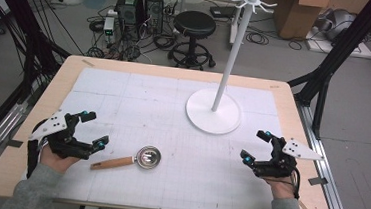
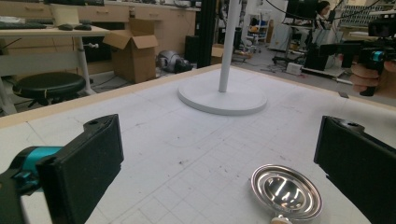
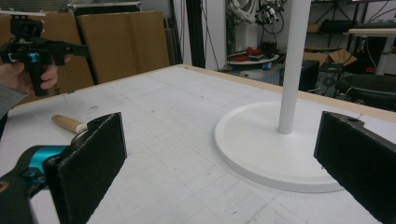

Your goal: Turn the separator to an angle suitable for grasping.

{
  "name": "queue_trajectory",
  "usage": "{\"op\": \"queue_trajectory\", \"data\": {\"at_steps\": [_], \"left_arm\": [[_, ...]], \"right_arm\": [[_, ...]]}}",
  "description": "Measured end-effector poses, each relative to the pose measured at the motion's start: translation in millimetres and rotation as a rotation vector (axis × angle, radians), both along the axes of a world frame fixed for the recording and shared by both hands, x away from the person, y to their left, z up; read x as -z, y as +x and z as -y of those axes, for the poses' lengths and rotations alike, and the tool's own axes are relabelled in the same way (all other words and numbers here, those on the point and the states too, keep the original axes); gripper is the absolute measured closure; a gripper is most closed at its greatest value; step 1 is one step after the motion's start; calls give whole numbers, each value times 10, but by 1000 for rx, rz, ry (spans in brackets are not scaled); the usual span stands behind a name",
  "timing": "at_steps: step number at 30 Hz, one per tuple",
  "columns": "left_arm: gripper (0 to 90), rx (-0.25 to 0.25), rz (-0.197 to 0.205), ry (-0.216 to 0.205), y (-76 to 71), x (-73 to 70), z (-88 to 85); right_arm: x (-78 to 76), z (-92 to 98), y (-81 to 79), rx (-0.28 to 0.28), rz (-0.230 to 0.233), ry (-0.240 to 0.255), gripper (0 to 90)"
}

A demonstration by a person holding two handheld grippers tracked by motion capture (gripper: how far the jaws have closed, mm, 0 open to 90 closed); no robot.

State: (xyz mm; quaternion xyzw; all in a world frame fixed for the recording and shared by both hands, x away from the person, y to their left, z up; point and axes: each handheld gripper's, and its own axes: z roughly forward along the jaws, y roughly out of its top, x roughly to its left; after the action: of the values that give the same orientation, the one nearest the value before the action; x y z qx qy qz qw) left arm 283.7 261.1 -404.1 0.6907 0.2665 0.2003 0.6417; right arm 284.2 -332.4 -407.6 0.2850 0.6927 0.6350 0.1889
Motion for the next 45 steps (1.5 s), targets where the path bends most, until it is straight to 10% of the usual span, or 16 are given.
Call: {"op": "queue_trajectory", "data": {"at_steps": [12, 33, 45], "left_arm": [[19, -37, 18, 34, -20, -4, 0], [858, 13, -9, 163, -196, 64, 36], [896, 7, -52, 141, -245, 108, 35]], "right_arm": [[12, -9, 8, 3, -7, -8, 14], [30, -38, 45, 2, -13, -19, 14], [38, -47, 68, 0, -10, -21, 14]]}}
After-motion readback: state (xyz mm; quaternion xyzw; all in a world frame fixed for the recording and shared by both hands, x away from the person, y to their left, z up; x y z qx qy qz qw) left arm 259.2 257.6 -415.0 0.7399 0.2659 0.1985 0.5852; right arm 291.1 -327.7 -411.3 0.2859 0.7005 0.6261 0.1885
